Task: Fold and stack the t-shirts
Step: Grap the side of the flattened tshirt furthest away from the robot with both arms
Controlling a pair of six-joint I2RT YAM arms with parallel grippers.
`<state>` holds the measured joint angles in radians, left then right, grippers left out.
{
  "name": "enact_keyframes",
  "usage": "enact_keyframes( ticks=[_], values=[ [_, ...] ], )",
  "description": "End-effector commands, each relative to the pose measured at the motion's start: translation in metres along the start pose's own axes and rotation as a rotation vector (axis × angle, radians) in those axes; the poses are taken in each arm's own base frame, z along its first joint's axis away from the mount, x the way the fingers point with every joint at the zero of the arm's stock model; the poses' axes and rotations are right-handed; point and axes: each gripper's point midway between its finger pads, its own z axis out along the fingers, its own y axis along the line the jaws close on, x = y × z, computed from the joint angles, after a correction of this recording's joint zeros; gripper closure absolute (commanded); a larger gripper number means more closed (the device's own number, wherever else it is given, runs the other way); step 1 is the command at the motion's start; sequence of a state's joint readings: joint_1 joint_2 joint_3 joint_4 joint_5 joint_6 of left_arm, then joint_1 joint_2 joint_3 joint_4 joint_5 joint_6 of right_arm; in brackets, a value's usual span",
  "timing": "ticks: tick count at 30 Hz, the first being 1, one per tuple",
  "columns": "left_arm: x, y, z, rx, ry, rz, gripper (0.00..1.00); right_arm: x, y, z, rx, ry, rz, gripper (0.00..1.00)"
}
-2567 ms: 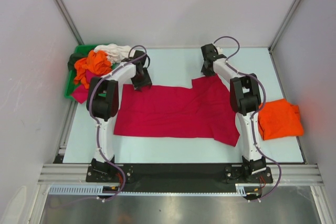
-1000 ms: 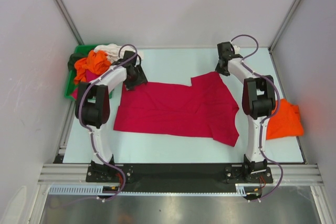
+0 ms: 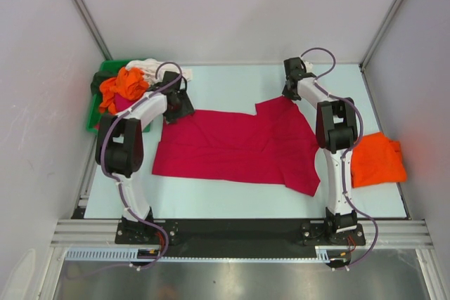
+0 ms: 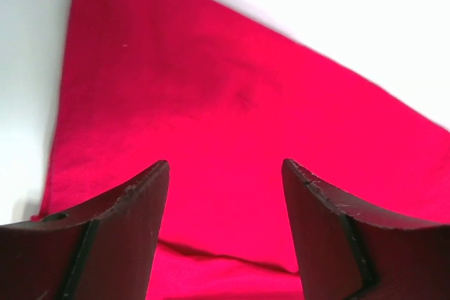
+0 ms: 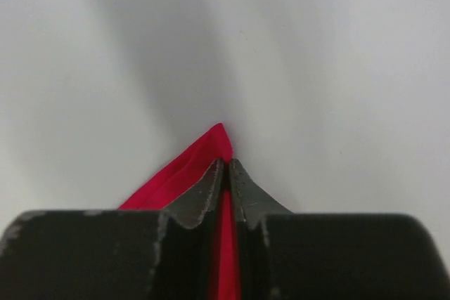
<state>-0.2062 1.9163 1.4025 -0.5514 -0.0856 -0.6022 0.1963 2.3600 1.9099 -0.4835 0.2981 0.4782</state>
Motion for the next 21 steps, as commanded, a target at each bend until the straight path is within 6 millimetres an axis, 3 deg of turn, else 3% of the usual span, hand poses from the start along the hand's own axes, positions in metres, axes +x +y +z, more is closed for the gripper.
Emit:
enact_keyframes(
  ticks=[1,5,10,21],
  values=[
    [-0.025,0.006,-0.005,-0.055,-0.06,-0.033,0.29,0.01,-0.007,0.008,0.02,0.023,-0.002,0.94],
    [-0.041,0.022,0.002,-0.129,-0.078,-0.088,0.3,0.011,-0.008,0.005,0.016,0.025,0.0,1.0],
    [-0.055,0.04,0.013,-0.191,-0.085,-0.144,0.32,0.014,-0.006,0.004,0.014,0.03,0.001,1.0],
    [-0.079,0.045,0.036,-0.201,-0.074,-0.175,0.45,0.018,0.001,0.005,-0.003,0.037,-0.004,1.0]
  ],
)
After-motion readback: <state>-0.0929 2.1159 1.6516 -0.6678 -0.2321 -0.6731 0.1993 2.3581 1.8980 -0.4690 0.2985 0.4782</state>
